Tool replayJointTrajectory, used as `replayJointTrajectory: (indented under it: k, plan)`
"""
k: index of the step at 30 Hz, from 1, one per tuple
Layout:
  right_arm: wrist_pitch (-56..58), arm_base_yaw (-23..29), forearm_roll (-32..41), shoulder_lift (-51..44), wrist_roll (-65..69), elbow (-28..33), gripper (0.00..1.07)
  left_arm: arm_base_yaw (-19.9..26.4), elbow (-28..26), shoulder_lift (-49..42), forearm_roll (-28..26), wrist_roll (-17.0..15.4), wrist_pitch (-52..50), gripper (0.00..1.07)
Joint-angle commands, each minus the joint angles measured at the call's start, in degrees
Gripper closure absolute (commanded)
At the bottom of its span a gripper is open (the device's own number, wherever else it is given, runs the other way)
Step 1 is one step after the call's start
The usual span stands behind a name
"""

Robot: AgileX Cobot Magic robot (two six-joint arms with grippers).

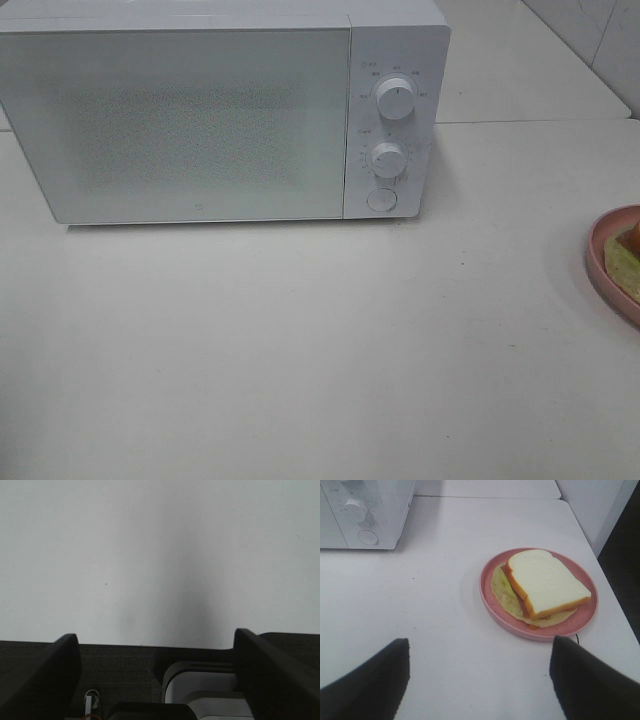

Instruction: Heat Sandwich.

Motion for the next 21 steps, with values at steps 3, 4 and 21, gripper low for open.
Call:
replayJointTrajectory:
  k: [3, 4, 21]
  plan:
    - [-0.69, -0.29, 0.0, -1.26, 0.23, 0.06, 0.32, 0.11, 0.97, -6.25, -0.97, -0.57, -0.86, 0.27]
    - [-0.69, -0.29, 0.0, -1.26, 0.23, 0.06, 0.32, 0.11, 0.97, -8.02, -0.97, -1.15, -0.74, 0.27]
    - [-0.69, -0.29, 0.0, -1.26, 0.23, 0.06, 0.32, 0.11, 2.69, -23.78, 1.83, -3.38, -3.72, 0.31]
